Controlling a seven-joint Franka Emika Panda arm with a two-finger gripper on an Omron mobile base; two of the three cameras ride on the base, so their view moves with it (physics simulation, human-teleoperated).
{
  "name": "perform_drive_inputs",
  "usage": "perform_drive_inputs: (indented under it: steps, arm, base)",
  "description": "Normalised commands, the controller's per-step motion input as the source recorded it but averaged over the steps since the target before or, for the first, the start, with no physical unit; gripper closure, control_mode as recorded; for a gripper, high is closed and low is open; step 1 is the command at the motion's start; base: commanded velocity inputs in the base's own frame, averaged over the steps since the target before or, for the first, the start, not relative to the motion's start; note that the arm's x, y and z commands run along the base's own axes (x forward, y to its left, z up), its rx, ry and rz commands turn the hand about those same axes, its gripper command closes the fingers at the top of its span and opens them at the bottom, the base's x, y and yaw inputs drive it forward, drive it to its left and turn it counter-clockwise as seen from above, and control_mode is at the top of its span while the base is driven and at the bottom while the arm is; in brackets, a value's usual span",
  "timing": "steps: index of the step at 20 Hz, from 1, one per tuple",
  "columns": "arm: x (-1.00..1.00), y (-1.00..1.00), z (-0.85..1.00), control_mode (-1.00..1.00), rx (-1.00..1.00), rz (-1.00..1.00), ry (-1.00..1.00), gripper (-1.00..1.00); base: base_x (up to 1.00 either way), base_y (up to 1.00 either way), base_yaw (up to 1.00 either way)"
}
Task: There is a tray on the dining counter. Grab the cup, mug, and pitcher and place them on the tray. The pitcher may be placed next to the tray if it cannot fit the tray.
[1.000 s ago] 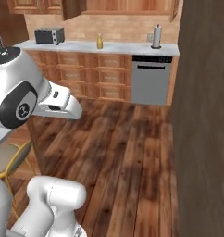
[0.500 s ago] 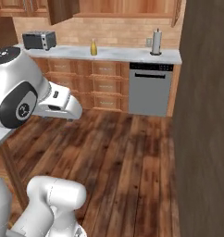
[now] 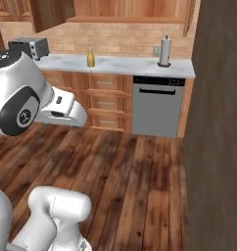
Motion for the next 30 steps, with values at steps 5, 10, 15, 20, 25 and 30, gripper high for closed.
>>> perform_drive_inputs:
  steps: [5,10,15,20,25,30]
  arm:
    - [0.0,0.0,0.0,1.0,0.0,0.0,0.0,-1.0]
    - [0.0,0.0,0.0,1.0,0.0,0.0,0.0,-1.0]
    - [0.0,0.0,0.0,1.0,0.0,0.0,0.0,-1.0]
    - [0.0,0.0,0.0,1.0,0.0,0.0,0.0,-1.0]
    - [0.0,0.0,0.0,1.0,0.0,0.0,0.0,-1.0]
    - [0.0,0.0,0.0,1.0,0.0,0.0,0.0,-1.0]
  base:
    - [1.0,0.0,0.0]
    - [1.0,0.0,0.0]
    - [0.96,0.0,0.0]
    - [0.92,0.07,0.0]
    - [0.89,0.18,0.0]
    - [0.82,0.24,0.0]
